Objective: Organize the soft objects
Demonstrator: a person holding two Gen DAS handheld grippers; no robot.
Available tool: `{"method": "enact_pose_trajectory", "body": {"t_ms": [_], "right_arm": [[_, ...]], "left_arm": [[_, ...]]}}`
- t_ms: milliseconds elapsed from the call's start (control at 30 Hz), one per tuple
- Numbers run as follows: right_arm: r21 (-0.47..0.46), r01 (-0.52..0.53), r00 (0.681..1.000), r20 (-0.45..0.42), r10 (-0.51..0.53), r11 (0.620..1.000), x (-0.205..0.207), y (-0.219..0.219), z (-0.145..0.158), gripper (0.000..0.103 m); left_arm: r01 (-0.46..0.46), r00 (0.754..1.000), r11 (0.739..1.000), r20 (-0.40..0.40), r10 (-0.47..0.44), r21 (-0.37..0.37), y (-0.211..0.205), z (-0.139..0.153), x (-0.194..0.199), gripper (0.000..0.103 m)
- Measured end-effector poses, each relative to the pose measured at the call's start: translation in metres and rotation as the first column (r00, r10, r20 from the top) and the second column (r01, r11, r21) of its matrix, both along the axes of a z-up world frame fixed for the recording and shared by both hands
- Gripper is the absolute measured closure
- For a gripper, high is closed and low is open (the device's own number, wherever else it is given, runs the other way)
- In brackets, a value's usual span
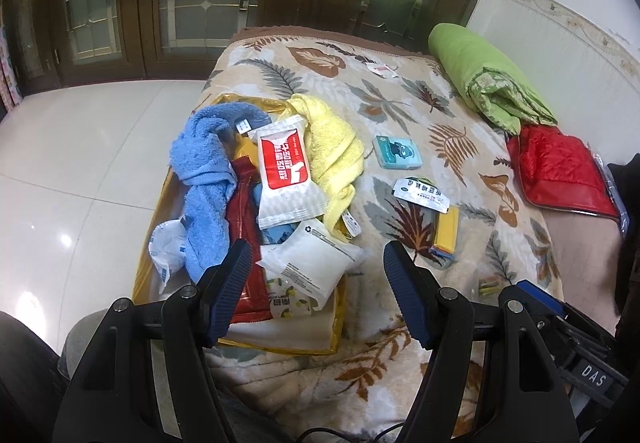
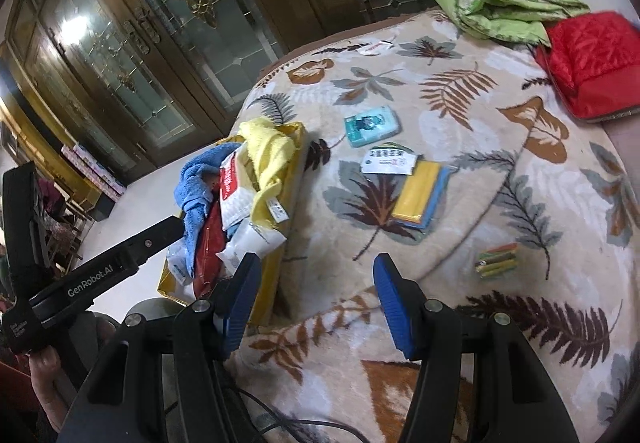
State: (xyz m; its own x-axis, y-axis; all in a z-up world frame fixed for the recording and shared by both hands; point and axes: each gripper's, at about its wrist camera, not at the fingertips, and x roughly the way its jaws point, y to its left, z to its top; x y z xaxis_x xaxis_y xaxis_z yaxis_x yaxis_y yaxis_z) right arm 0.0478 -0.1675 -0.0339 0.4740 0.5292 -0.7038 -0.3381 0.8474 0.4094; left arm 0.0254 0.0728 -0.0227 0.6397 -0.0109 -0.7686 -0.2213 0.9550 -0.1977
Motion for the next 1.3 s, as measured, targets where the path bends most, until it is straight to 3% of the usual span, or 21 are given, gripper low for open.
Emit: {"method": "enact_pose_trajectory", "body": {"t_ms": [233,667,1067,1300], "right_arm": [[0.018,0.035,0.998,-0.046,-0.034,0.999,0.003,-0.018,-0.013,0.044],[-0.004,0.032,0.998,-0.053,-0.032,0.999,0.003,-0.022,-0.015,0.044],[-0.045,0.198,0.962,-0.182,-0.202,0.979,0.016,-0.086,-0.064,0.044],[-0.039,0.266,0.937,-0.223,-0.268,0.963,0.035,-0.094,-0.08,0.045]], "left_arm": [[-0.007,1.0,1.0,-0.004,0.007,0.007,-0.004,0.002,-0.001,0.034],[-0.031,0.999,0.999,-0.04,0.03,-0.02,0.004,-0.001,-0.001,0.034],[-0.008,0.998,0.998,-0.066,0.003,-0.067,-0.001,-0.014,0.01,0.034],[0.039,0.995,0.997,-0.088,-0.045,-0.07,-0.019,-0.021,0.021,0.034]]}}
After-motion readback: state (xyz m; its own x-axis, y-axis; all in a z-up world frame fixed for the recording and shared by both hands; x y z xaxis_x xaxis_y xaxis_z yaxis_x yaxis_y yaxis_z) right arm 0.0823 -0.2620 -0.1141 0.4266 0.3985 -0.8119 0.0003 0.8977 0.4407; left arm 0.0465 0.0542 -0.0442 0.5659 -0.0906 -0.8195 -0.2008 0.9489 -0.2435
